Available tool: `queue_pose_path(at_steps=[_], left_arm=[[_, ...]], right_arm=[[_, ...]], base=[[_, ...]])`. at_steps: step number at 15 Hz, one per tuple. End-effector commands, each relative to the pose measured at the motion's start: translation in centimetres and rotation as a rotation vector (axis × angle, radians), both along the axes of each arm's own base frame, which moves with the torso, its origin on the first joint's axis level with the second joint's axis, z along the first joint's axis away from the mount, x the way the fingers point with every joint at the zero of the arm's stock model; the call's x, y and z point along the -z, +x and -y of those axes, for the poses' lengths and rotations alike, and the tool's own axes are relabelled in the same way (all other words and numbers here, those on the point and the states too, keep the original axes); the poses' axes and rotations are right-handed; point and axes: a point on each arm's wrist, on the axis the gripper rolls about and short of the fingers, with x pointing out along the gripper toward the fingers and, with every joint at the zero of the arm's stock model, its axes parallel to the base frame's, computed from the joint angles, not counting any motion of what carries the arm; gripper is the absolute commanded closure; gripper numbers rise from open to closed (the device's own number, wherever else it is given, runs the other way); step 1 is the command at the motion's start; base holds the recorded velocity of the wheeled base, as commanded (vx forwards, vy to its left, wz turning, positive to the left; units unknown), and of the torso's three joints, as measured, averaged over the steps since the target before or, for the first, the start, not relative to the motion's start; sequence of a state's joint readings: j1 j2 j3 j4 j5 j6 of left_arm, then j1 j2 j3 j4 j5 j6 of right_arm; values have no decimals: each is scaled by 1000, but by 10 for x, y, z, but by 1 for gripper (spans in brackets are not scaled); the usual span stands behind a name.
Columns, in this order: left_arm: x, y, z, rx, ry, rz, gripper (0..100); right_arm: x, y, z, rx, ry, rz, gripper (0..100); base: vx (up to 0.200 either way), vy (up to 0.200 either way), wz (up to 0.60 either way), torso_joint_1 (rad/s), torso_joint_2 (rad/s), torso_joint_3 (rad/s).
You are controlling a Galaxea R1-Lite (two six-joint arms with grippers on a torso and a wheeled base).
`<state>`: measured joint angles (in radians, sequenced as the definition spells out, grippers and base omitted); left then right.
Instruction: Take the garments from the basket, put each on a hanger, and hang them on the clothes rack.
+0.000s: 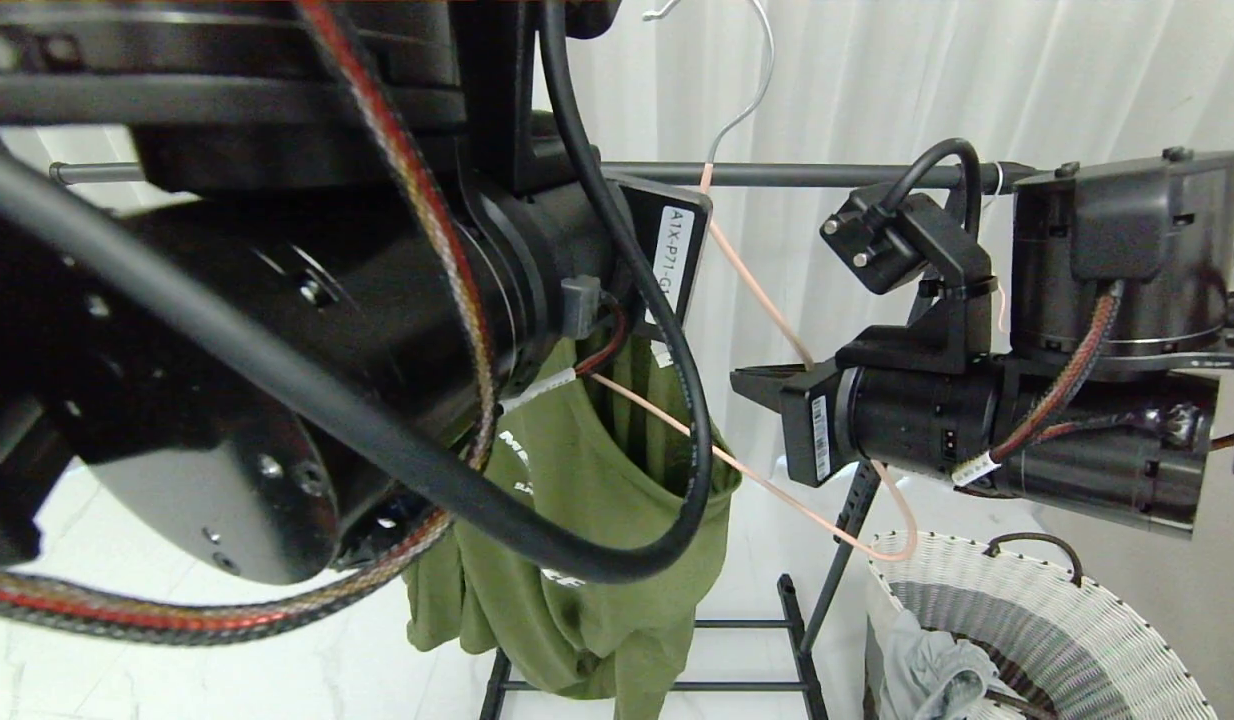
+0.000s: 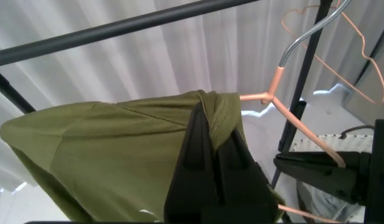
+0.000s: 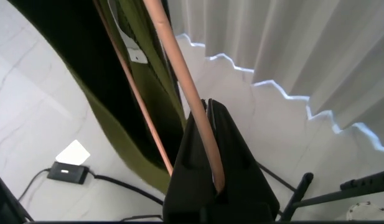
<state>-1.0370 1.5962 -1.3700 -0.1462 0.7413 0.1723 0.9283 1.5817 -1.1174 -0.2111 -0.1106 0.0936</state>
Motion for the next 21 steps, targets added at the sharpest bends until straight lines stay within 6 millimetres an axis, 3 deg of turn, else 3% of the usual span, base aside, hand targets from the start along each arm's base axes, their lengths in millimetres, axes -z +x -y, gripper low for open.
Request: queue_pose_path(at_steps=[1, 8, 13, 18, 21], left_arm=[[1, -1, -2, 4, 12, 1, 0], [6, -13, -24, 15, 29, -5, 0], [2, -30, -70, 9, 112, 48, 0], [-10, 0, -130, 166, 373, 211, 0], [1, 8, -131, 332, 472, 251, 0]], right_arm=[[-5, -2, 3, -4, 5, 24, 100], [-17, 2, 14, 11, 0, 155, 100], [-13, 10, 44, 80, -52, 189, 100], [-14, -1, 54, 49, -87, 182, 100], [-12, -13, 49, -40, -124, 179, 100]], base=[[0, 0, 0, 0, 0, 0], [0, 0, 0, 0, 0, 0], [0, 0, 0, 0, 0, 0], [0, 0, 0, 0, 0, 0], [0, 0, 0, 0, 0, 0]])
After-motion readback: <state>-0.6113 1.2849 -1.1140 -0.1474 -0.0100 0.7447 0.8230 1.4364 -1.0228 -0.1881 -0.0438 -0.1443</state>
